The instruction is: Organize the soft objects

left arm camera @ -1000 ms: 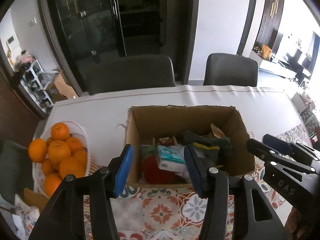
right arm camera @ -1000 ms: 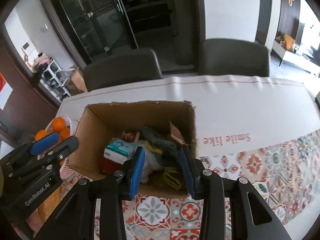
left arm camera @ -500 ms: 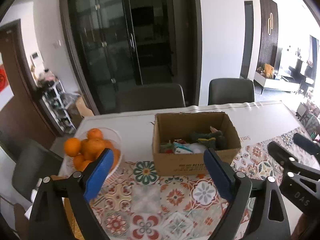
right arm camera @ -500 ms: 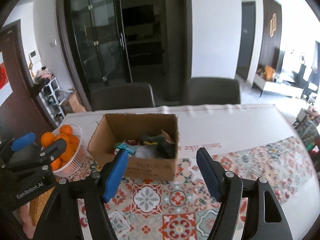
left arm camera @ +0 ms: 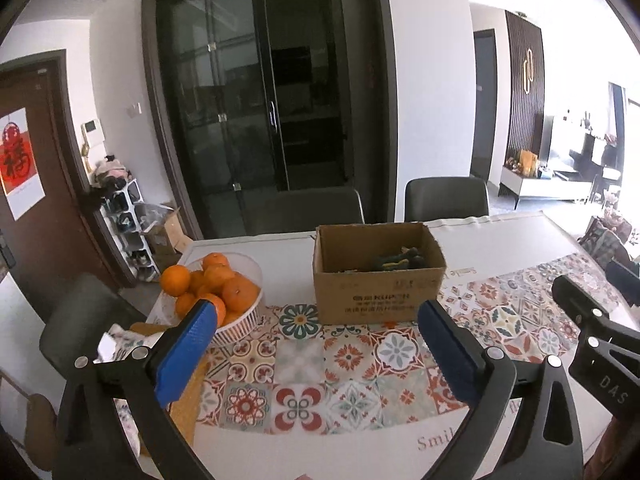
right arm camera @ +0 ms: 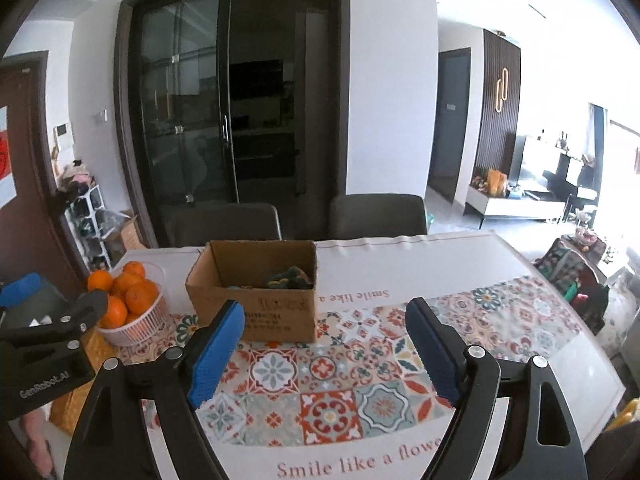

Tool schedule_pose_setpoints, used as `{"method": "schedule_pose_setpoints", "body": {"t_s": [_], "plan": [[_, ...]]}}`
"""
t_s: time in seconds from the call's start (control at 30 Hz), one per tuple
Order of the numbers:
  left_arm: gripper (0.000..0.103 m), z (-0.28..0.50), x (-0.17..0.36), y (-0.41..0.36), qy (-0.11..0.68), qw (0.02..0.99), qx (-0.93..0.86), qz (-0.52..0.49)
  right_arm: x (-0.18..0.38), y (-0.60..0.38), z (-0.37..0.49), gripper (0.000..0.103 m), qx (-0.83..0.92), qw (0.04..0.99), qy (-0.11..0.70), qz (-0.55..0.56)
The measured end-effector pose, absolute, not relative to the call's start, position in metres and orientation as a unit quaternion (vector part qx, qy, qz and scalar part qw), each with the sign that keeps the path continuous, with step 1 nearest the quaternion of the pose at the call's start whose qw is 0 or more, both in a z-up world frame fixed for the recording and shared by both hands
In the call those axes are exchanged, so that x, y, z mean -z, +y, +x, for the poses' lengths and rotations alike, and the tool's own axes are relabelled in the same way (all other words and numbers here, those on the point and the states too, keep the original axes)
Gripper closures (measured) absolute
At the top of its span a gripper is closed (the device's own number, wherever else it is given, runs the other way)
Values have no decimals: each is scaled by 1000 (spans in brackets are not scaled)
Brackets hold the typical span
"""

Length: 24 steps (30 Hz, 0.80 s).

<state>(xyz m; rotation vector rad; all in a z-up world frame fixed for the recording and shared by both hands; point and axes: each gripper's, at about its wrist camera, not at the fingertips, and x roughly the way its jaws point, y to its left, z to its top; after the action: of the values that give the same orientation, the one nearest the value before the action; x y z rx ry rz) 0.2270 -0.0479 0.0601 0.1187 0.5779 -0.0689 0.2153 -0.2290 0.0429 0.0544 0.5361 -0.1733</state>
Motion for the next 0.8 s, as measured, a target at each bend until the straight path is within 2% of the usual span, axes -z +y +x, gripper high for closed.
{"method": "schedule_pose_setpoints", "body": {"t_s": [0.43, 0.8], "plan": [[0, 116, -73, -54, 251, 966, 27, 50, -54, -240, 110, 19, 68, 967, 243, 31], [0, 54, -78, -45, 242, 969, 19, 44, -60, -233, 49, 19, 54, 972, 228, 22]]}}
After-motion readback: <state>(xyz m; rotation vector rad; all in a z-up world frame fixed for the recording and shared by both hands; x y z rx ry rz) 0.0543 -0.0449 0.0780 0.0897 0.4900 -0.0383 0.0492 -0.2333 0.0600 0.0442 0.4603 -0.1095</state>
